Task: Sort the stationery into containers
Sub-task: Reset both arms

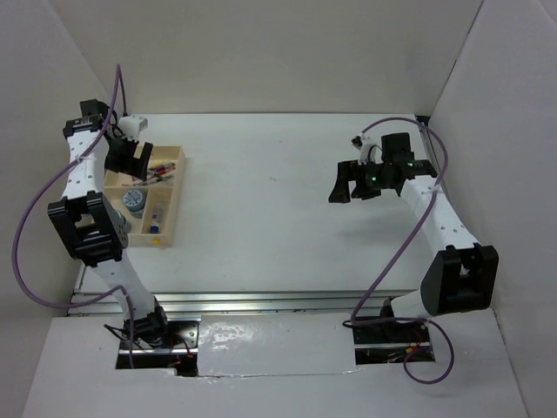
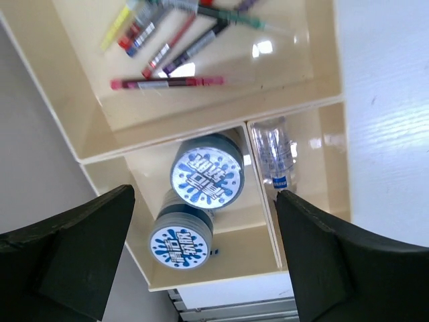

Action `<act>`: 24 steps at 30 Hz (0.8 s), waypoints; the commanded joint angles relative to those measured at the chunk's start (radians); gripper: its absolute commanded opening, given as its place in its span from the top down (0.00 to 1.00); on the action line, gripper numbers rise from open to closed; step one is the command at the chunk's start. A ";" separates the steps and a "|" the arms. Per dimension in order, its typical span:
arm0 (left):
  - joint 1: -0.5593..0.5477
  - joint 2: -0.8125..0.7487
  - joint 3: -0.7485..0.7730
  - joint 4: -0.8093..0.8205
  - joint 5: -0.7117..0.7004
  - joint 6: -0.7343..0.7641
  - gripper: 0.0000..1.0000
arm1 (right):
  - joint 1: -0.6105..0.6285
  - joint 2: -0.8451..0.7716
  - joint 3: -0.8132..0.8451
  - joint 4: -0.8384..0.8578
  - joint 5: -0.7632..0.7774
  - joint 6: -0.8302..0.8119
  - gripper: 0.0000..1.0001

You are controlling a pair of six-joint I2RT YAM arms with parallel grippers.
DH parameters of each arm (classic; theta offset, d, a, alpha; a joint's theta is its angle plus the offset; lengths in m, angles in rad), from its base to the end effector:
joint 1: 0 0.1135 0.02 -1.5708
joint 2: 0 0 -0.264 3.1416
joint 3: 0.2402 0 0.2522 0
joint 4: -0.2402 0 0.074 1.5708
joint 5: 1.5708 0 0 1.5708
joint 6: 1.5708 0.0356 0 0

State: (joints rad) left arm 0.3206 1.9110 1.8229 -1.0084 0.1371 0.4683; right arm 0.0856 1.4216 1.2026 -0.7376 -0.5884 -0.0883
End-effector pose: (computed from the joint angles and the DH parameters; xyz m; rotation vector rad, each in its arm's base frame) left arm 0.3881 0.1237 0.3034 0.2395 2.6408 0.0782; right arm 0.2899 0.0447 0.2952 -0.4444 2.4046 0.7365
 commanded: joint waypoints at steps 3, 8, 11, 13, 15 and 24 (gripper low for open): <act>-0.160 -0.105 0.153 -0.033 0.032 -0.071 0.01 | -0.108 -0.069 0.115 -0.022 0.045 -0.042 0.03; -0.386 -0.168 0.086 0.051 -0.054 -0.157 0.01 | -0.164 -0.058 0.175 -0.034 0.107 -0.047 0.00; -0.512 -0.205 -0.013 0.126 -0.064 -0.207 0.01 | -0.173 -0.073 0.158 -0.022 0.185 -0.050 0.00; -0.547 -0.227 -0.094 0.161 -0.035 -0.241 0.01 | -0.169 -0.105 0.114 0.013 0.237 -0.050 0.00; -0.589 -0.266 -0.154 0.227 -0.015 -0.267 0.01 | -0.164 -0.130 0.075 0.039 0.314 -0.051 0.00; -0.664 -0.426 -0.447 0.482 -0.014 -0.385 0.01 | -0.164 -0.260 -0.070 0.115 0.392 -0.048 0.00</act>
State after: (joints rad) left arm -0.3286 1.5658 1.4006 -0.6884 0.1261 0.1482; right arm -0.0830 1.2190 1.1473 -0.6899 -0.2390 -0.1284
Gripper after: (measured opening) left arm 0.993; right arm 0.998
